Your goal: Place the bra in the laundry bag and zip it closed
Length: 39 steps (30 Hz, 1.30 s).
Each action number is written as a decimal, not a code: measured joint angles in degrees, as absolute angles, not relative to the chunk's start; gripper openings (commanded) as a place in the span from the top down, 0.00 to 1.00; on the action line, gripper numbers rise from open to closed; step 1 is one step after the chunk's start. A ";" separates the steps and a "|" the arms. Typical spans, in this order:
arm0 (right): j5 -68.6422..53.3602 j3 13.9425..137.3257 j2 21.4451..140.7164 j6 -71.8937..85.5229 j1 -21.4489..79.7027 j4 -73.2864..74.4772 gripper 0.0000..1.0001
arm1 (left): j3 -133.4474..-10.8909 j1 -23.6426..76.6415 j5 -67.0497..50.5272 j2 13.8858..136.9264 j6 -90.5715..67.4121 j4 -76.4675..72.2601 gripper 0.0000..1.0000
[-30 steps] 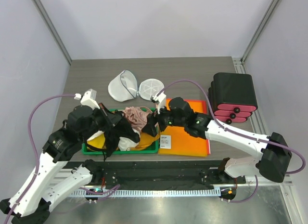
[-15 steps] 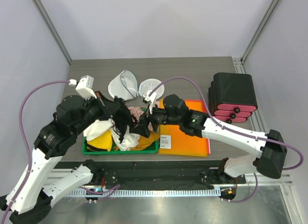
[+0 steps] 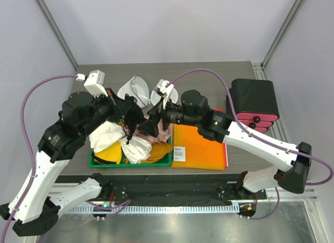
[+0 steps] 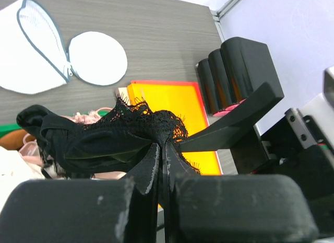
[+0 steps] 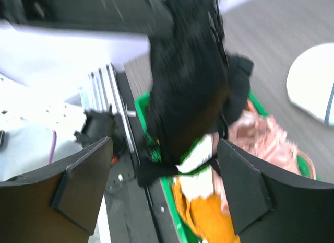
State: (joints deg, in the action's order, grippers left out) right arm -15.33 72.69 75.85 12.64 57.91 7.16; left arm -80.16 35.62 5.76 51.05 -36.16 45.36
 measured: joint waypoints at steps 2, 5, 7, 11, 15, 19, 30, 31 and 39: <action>-15.29 75.13 77.23 12.95 57.91 7.14 0.14 | -81.01 35.64 5.74 51.70 -35.59 45.41 1.00; -14.85 77.82 79.75 13.65 58.02 6.90 0.19 | -82.15 35.64 5.54 52.73 -35.24 45.52 1.00; -13.78 78.61 81.47 13.87 58.04 6.79 0.21 | -82.85 35.62 5.30 53.32 -35.16 45.69 1.00; -10.72 78.61 83.99 13.87 58.08 6.85 0.33 | -84.01 35.64 4.62 53.80 -34.83 45.93 1.00; -7.51 78.61 85.14 13.91 58.17 6.46 0.76 | -84.42 35.62 3.42 53.78 -34.37 45.89 1.00; -4.51 78.61 85.10 15.88 58.28 5.78 0.99 | -84.53 35.64 2.42 54.22 -33.71 45.95 0.50; -21.21 73.76 75.02 21.65 41.71 8.10 0.99 | -80.68 35.64 5.15 46.76 -28.93 44.62 0.08; -24.86 73.34 73.73 21.76 39.90 8.49 0.99 | -79.11 35.62 5.10 45.23 -28.62 44.21 0.08; -44.07 69.01 65.36 23.11 35.62 9.21 0.99 | -67.26 35.64 -0.21 42.11 -27.99 37.74 0.04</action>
State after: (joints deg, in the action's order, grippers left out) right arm -44.07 69.01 65.36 23.11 35.62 9.21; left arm -67.26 35.64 -0.21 42.11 -27.99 37.74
